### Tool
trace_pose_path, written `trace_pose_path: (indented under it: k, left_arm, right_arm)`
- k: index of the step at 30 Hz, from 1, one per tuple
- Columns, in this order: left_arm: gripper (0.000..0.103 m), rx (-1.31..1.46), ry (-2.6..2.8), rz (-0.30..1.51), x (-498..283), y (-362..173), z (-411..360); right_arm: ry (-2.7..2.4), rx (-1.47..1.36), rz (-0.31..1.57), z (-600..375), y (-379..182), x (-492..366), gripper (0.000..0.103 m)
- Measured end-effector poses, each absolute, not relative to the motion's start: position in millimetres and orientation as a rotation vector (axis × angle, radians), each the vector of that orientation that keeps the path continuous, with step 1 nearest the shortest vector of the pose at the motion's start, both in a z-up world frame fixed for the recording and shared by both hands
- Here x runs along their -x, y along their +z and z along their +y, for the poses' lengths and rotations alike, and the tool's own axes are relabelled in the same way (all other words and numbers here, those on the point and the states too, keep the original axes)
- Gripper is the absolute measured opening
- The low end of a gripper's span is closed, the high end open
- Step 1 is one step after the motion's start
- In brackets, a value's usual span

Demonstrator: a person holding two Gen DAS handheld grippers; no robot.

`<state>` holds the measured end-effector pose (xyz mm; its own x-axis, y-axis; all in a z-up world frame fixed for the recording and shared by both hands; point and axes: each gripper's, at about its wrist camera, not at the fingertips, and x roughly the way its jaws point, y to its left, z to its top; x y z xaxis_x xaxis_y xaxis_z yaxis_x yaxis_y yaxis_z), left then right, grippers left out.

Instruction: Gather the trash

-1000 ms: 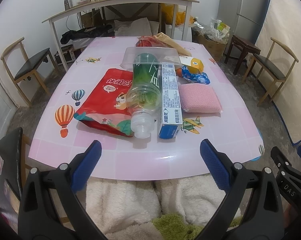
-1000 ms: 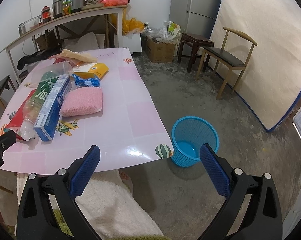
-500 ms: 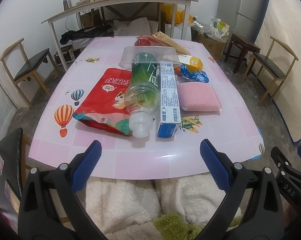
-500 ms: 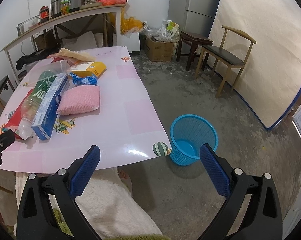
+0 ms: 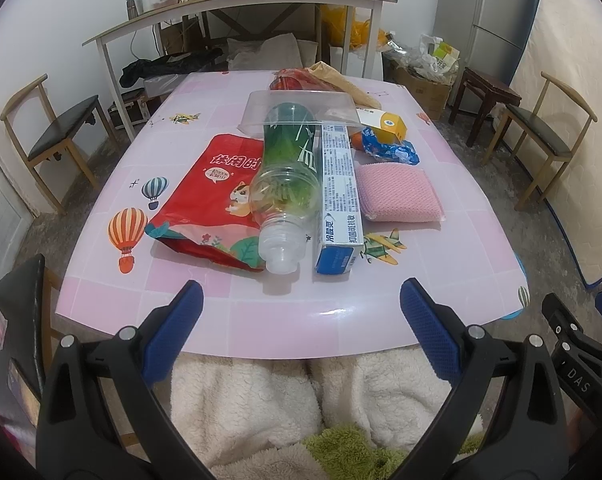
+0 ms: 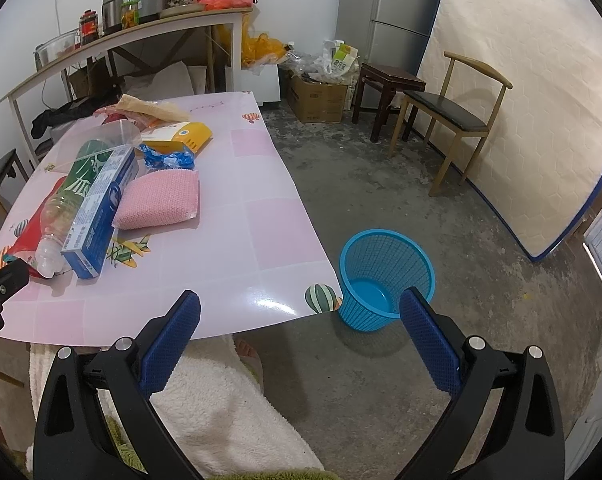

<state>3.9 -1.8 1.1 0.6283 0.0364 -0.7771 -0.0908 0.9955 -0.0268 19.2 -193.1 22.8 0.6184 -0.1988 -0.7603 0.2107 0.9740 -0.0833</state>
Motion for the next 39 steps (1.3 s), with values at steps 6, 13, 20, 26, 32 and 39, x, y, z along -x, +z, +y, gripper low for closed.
trace_pose_path:
  k: [6,13,20,26,32,39]
  left_arm:
    - [0.095,0.065,0.075,0.892,-3,0,-1]
    - [0.095,0.063,0.1,0.834,1,3,9]
    - [0.095,0.075,0.198,0.765,0,11,52]
    - [0.095,0.094,0.267,0.77,-7,-1,101]
    - [0.095,0.153,0.242,0.8,-16,-27,139]
    - [0.095,0.226,0.134,0.722,-34,-26,153]
  right_arm:
    - [-0.232,-0.016,0.871,-193,23,-19,0.097]
    - [-0.182,0.009,0.822,-182,33,-27,0.097]
    - [-0.068,0.065,0.67,-159,62,-52,0.097]
    - [0.153,0.063,0.573,-125,84,-84,0.097]
    - [0.276,0.036,0.603,-88,80,-114,0.097]
    - [0.317,0.035,0.644,-71,74,-137,0.097]
